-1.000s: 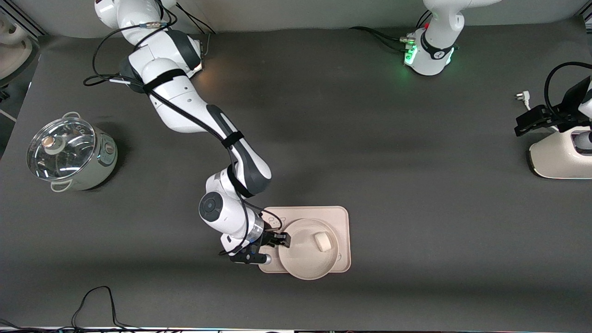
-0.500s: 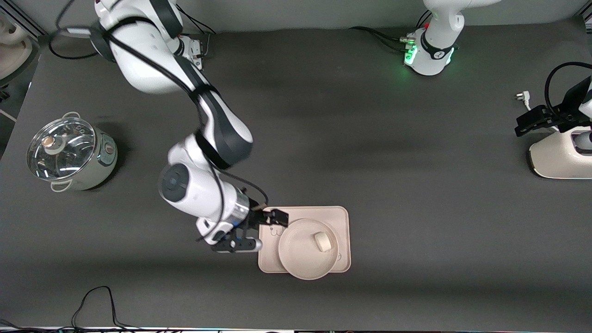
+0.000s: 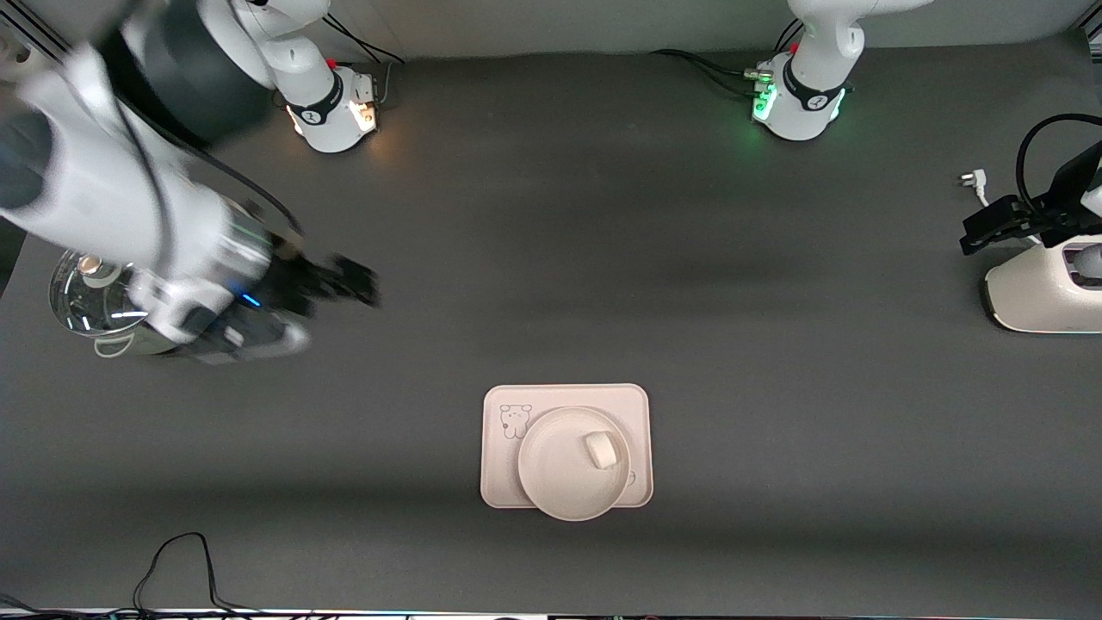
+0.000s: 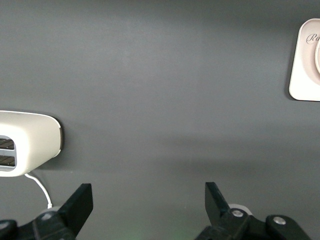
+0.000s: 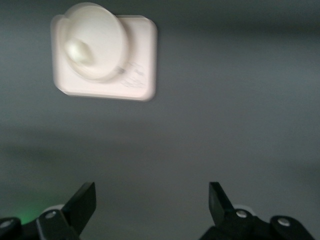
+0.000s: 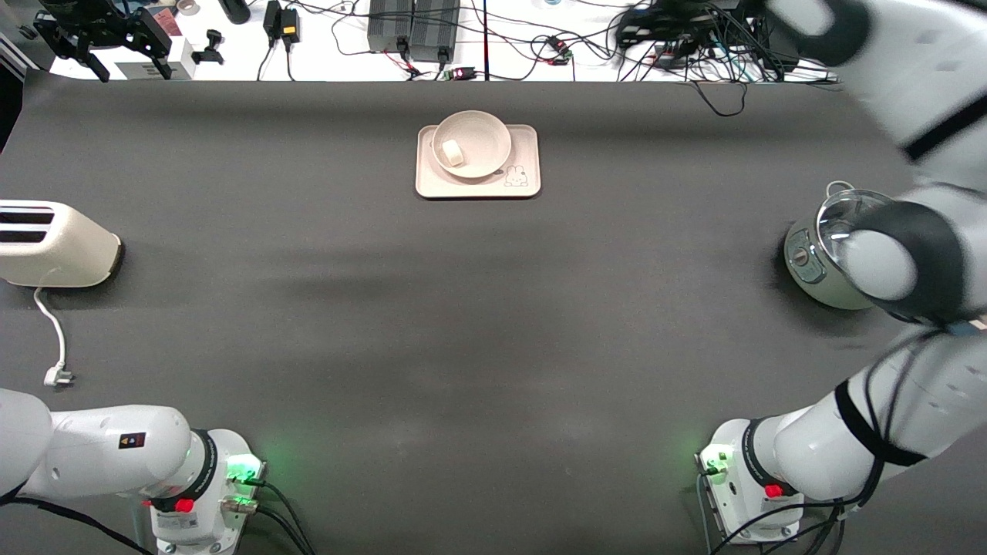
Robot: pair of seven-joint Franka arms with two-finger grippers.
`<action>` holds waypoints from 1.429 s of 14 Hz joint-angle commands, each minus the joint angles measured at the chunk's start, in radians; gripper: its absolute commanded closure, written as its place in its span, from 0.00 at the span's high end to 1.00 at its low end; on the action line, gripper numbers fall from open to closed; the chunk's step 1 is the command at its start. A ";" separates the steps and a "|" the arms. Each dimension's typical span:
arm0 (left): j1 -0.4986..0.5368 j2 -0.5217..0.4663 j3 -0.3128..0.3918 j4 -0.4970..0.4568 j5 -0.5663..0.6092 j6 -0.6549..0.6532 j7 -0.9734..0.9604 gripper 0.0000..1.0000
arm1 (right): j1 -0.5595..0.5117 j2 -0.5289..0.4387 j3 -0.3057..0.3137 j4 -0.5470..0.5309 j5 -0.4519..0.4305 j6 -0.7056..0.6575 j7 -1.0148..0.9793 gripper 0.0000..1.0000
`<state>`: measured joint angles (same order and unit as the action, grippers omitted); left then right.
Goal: Place bun in plate and plate on tray
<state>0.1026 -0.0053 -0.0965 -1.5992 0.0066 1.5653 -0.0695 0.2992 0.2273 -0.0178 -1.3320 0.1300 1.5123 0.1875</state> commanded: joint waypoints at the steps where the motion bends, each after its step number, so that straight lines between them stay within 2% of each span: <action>1: -0.004 0.008 0.003 0.019 -0.004 -0.001 -0.004 1.00 | -0.070 -0.192 0.001 -0.179 -0.133 -0.055 -0.188 1.00; 3: -0.003 0.008 0.003 0.019 -0.005 -0.001 -0.004 1.00 | -0.113 -0.227 -0.063 -0.200 -0.158 -0.063 -0.310 1.00; 5: -0.003 0.008 0.003 0.019 -0.005 -0.001 -0.003 1.00 | -0.118 -0.218 -0.157 -0.199 -0.158 -0.057 -0.374 1.00; 6: -0.003 0.008 0.003 0.019 -0.005 -0.001 -0.004 1.00 | -0.121 -0.214 -0.184 -0.200 -0.158 -0.050 -0.373 1.00; 9: -0.004 0.008 0.003 0.019 -0.005 -0.001 -0.007 1.00 | -0.123 -0.212 -0.206 -0.199 -0.159 -0.050 -0.353 1.00; 20: -0.003 0.021 0.003 0.027 -0.005 -0.001 -0.010 1.00 | -0.117 -0.209 -0.206 -0.200 -0.159 -0.052 -0.290 1.00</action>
<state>0.1032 0.0015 -0.0961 -1.5958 0.0062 1.5654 -0.0695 0.1708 0.0211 -0.2229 -1.5302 -0.0107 1.4521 -0.1299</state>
